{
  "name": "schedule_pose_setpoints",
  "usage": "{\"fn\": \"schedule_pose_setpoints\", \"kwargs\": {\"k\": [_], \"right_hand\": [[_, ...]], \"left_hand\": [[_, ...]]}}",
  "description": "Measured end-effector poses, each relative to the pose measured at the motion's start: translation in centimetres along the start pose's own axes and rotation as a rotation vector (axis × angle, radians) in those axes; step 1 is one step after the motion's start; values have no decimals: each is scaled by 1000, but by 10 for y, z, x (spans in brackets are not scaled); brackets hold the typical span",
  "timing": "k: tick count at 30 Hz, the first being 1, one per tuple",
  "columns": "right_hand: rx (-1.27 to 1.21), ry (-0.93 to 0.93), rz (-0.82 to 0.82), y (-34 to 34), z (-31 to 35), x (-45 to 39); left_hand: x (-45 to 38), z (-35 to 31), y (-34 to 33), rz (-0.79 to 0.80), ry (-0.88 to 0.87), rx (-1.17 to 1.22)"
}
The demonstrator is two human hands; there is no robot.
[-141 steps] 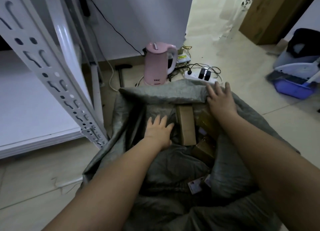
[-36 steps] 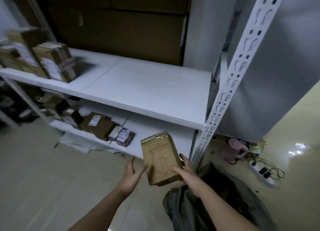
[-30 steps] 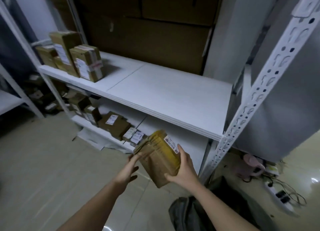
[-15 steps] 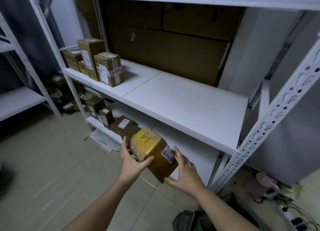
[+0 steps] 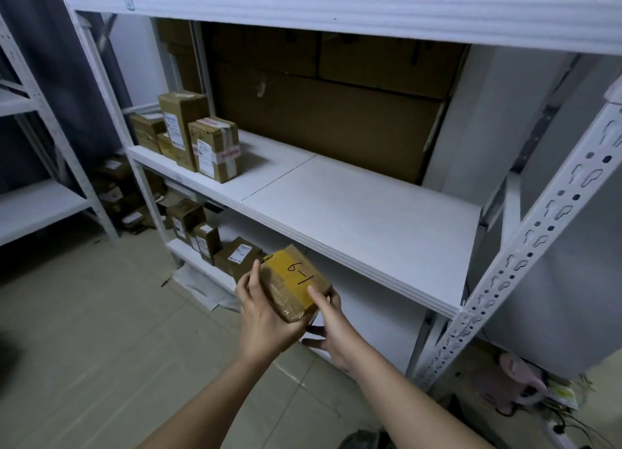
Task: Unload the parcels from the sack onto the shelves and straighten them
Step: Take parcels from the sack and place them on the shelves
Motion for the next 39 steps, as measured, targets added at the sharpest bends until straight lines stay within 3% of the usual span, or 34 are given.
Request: {"fn": "schedule_pose_setpoints", "kwargs": {"k": [4,11,19,27,32,39], "right_hand": [[29,153,-30,-14,31,-4],[71,515,10,-76,126,-11],[154,965,38,-134,244,28],[262,1364,7,-138,349,113],[358,1499,-86,-124,396,145],[469,1558,-322,-99,442,137]], "left_hand": [[-15,-5,16,13,-7,160],[-83,-37,84,-266,104,260],[-134,-118,174,-458,-71,331],[-156,-210,222,-557,-279,395],[-172,-258,230,-509,-413,432],[-222,-298,217,-230,-468,521]]}}
Point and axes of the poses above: each hand's wrist, its own x-axis away from the middle knuckle, its own y-axis out of the back of the hand, z = x × y, the point moved 5 cm from there along -x, towards the middle knuckle, and after that the axes turned 12 degrees about -x, right-handed, at the moved point
